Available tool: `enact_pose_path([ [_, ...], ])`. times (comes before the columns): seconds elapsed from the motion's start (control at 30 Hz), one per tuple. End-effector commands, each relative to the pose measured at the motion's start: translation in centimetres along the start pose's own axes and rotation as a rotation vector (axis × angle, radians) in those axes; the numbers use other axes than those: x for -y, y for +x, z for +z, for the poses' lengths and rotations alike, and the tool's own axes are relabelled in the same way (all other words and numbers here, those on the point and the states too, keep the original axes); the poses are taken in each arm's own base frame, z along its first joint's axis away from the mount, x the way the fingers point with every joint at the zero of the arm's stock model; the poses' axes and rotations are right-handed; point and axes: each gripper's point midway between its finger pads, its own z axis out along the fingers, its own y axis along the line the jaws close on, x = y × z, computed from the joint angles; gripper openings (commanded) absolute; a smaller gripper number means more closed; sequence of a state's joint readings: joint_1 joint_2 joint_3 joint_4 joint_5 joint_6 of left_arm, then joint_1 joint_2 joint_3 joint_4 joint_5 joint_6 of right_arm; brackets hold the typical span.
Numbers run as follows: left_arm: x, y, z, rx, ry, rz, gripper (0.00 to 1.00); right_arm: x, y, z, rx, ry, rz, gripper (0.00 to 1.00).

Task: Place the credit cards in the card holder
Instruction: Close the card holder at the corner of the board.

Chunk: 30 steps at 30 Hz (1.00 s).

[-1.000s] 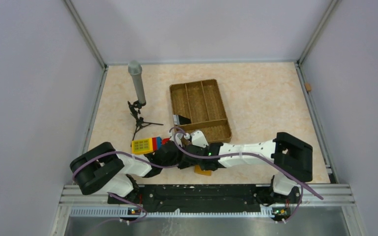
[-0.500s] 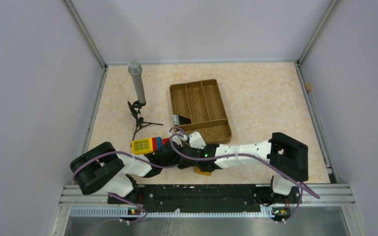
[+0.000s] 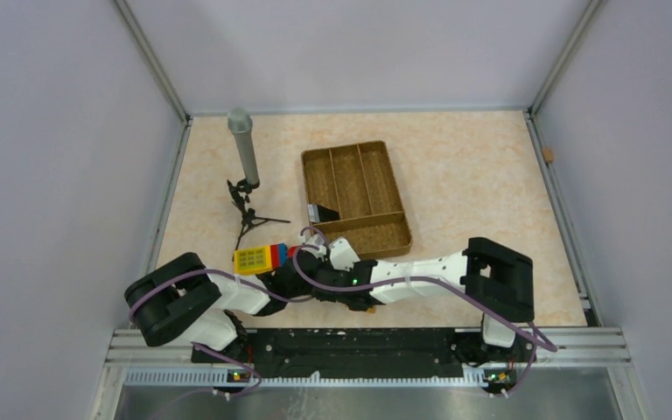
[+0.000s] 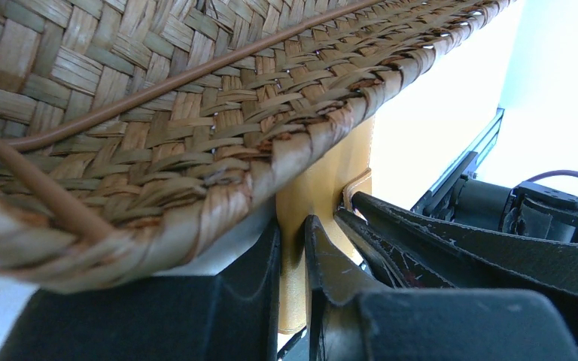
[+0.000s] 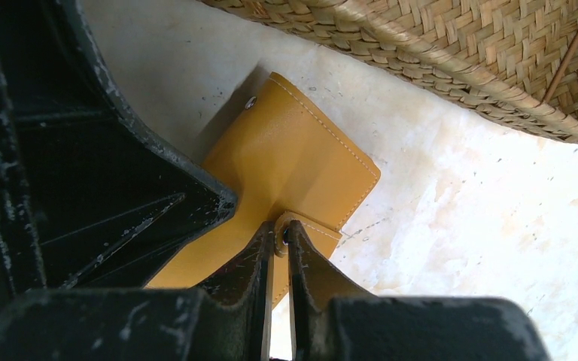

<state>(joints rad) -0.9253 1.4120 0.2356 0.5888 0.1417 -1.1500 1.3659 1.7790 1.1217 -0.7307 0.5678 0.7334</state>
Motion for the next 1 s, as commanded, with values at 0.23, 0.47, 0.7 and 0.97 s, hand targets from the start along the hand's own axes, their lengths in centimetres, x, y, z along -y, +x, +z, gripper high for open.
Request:
enact_pose_path([
  [0.23,-6.1,2.6,-0.7,-0.079,-0.209,0.024,0.09,-11.3,4.9,1.6,-0.145,-0.383,0.083,0.09],
  [0.47,-5.9,2.6,-0.7,-0.072,-0.189,0.011,0.08,-11.9,6.9,2.8,-0.199,-0.399,0.055,0.1],
  [0.7,-6.0,2.3,-1.0,-0.051,-0.199,0.01,0.09,-9.8,3.2,0.2,-0.103,-0.331,0.049,0.19],
  [0.97,-6.0,2.1,-1.2,-0.041,-0.202,0.012,0.1,-6.7,-0.2,-2.0,-0.024,-0.199,0.047,0.25],
])
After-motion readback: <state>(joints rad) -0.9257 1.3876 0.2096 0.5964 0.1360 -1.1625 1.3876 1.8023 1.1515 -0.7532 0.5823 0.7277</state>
